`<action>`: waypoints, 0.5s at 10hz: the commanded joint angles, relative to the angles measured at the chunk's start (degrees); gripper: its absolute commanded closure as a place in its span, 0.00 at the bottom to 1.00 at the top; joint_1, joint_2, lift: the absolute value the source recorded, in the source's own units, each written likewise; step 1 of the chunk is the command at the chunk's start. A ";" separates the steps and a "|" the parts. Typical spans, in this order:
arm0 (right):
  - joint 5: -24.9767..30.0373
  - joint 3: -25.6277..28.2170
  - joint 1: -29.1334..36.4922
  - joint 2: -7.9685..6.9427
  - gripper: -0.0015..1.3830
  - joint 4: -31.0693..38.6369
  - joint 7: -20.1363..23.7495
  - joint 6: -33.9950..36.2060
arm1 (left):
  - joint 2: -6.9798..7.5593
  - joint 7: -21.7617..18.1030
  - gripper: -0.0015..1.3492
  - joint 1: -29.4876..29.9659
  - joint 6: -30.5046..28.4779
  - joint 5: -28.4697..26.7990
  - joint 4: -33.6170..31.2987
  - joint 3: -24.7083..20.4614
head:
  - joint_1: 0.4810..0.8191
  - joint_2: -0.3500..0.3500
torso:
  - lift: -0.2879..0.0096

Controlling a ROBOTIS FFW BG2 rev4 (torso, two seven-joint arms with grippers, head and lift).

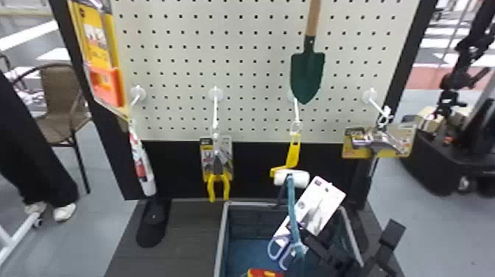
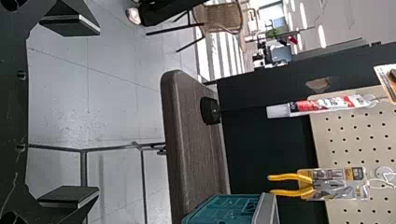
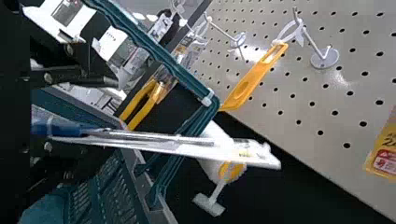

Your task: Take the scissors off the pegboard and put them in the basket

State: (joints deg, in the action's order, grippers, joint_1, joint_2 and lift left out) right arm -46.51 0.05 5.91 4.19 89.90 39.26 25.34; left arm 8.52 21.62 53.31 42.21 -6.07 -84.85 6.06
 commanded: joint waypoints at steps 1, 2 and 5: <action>0.01 0.12 -0.59 0.21 0.04 0.04 0.29 -0.47 | 0.00 0.00 0.08 0.12 0.07 0.00 -0.02 0.00 | 0.20 0.50 | 0.63; -0.08 0.12 -0.71 0.21 0.12 0.04 0.29 -0.73 | 0.00 0.00 0.08 0.12 0.16 0.00 0.12 0.00 | 0.20 0.50 | 0.63; -0.43 0.12 -0.59 0.21 0.19 0.04 0.55 -0.91 | 0.00 0.00 0.08 0.12 0.24 0.00 0.12 -0.09 | 0.20 0.50 | 0.63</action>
State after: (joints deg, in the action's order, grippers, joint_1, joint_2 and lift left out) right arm -46.89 0.19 5.31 4.39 89.93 39.81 24.45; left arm 8.52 21.62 53.43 42.40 -6.06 -84.73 6.06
